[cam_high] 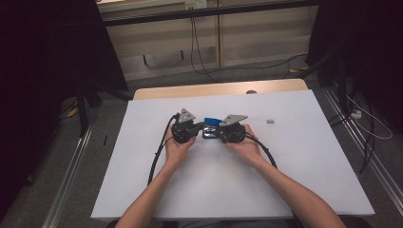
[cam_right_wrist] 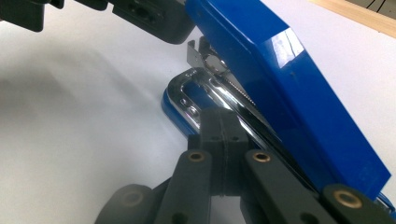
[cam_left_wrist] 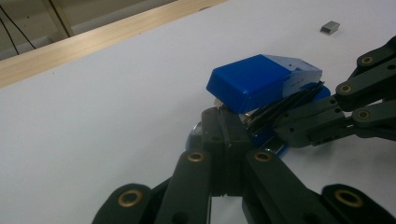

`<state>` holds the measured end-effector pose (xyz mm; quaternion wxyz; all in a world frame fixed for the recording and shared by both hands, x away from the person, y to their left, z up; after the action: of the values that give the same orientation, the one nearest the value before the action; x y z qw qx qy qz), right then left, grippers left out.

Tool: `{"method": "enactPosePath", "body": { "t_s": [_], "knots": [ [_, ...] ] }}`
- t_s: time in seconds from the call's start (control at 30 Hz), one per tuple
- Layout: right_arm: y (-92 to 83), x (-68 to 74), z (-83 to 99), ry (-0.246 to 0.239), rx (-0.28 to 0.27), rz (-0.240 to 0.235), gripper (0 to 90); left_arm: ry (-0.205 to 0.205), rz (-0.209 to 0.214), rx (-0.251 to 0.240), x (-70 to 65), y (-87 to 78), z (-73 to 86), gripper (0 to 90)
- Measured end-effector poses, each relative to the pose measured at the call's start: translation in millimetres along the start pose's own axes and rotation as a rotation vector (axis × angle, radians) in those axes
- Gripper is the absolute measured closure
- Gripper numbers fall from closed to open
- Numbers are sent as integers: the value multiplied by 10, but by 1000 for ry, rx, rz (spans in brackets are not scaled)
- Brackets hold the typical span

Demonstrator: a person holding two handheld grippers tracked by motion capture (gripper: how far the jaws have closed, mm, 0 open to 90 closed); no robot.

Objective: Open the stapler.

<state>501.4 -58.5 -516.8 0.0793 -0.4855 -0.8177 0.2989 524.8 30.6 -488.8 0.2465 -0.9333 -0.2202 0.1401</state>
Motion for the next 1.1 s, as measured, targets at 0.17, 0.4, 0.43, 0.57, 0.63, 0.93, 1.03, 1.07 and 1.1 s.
{"method": "enactPosePath", "body": {
  "t_s": [0.17,0.4,0.43,0.57,0.63,0.93,1.03,1.07,1.1],
  "knots": [
    [-1,-5,0,1,0,5,900,-2,-1,-18,-1,-3,-30,900],
    [-3,-2,-1,-5,-1,4,900,-3,2,-29,2,-5,-48,900],
    [-4,1,-2,-8,-1,4,900,-2,2,-28,-1,-7,-49,900],
    [-5,2,-2,-9,-1,5,900,-7,3,-33,-1,-5,-55,900],
    [-4,-2,-2,-8,0,8,900,-8,5,-37,-5,-6,-61,900],
    [-14,-7,-14,-6,-9,16,900,-11,9,-49,-9,-9,-86,900],
    [-32,-2,-45,-6,-18,24,900,-9,10,-53,-8,-11,-102,900],
    [-40,-2,-54,-6,-20,29,900,-12,11,-54,-12,-10,-103,900],
    [-48,-1,-67,-6,-27,30,900,-13,11,-56,-12,-9,-105,900]
  ]
}}
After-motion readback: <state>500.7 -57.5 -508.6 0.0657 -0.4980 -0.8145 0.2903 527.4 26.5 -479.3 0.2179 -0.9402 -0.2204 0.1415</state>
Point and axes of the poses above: each handheld gripper's, and its own axes: y roughly forward along the jaws, z roughly out of its underside, x roughly to its left, the point moved 10 cm from there along y, roughly forward along the jaws, and after that the axes turned 15 degrees about z, right-handed, at the moved point
